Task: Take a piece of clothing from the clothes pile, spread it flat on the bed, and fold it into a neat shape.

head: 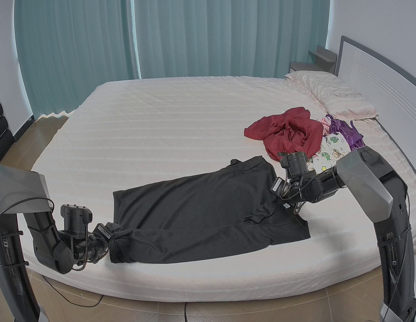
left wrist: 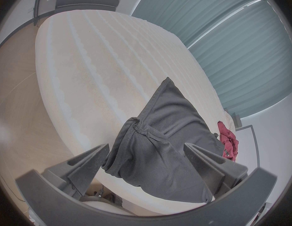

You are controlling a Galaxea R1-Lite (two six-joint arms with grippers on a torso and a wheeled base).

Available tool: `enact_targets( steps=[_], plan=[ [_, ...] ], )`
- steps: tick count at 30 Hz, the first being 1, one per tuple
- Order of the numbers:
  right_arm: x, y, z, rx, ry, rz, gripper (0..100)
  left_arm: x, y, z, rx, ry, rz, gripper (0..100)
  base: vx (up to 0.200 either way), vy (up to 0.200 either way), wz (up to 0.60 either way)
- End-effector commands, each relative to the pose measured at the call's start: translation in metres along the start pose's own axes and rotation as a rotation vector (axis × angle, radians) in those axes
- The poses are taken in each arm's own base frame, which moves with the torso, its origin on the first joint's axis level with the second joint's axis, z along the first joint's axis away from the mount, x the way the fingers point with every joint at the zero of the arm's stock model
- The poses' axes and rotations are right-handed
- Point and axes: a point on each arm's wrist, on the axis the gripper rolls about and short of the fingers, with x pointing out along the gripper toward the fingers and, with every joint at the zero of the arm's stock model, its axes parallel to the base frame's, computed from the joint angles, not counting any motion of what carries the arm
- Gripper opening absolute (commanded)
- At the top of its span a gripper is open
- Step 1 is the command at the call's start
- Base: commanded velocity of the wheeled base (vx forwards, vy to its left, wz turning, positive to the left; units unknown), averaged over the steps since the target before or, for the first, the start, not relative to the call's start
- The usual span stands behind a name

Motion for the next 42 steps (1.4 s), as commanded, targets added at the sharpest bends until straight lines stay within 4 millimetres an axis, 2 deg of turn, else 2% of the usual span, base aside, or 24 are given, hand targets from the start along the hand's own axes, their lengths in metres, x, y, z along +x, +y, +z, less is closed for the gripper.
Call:
enact_targets(
  steps=[1, 6, 13, 16, 25, 30, 31, 41, 42],
  plan=[
    [-0.036, 0.01, 0.012, -0.003, -0.017, 0.026, 0, 0.0, 0.0, 0.0, 0.001, 0.0, 0.001, 100, 0.0, 0.0, 0.0],
    [-0.058, 0.012, 0.01, -0.021, -0.003, 0.029, 0, 0.0, 0.0, 0.0, -0.001, 0.0, 0.001, 100, 0.0, 0.0, 0.0],
    [-0.077, 0.0, -0.005, -0.057, 0.05, -0.007, 0, 0.0, 0.0, 0.0, -0.001, 0.0, 0.001, 100, 0.0, 0.0, 0.0],
    [-0.095, -0.007, -0.013, -0.085, 0.084, -0.019, 0, 0.0, 0.001, 0.0, -0.001, 0.001, 0.002, 100, 0.0, 0.0, 0.0],
    [-0.129, -0.021, -0.019, -0.113, 0.143, -0.002, 0, 0.0, 0.001, 0.0, -0.001, 0.001, 0.002, 100, 0.0, 0.0, 0.0],
    [-0.132, -0.035, -0.031, -0.145, 0.194, -0.033, 0, 0.0, 0.001, 0.0, 0.001, 0.001, 0.002, 100, 0.0, 0.0, 0.0],
    [-0.13, -0.043, -0.041, -0.164, 0.223, -0.057, 0, 0.0, 0.001, -0.001, 0.001, 0.003, 0.005, 100, 0.0, 0.0, 0.0],
    [-0.13, -0.057, -0.056, -0.176, 0.295, -0.08, 0, 0.0, 0.001, -0.001, 0.001, 0.003, 0.005, 100, 0.0, 0.0, 0.0],
    [-0.13, -0.057, -0.059, -0.182, 0.307, -0.072, 100, 0.0, 0.001, -0.001, 0.002, 0.005, 0.006, 100, 0.0, 0.0, 0.0]
  ],
)
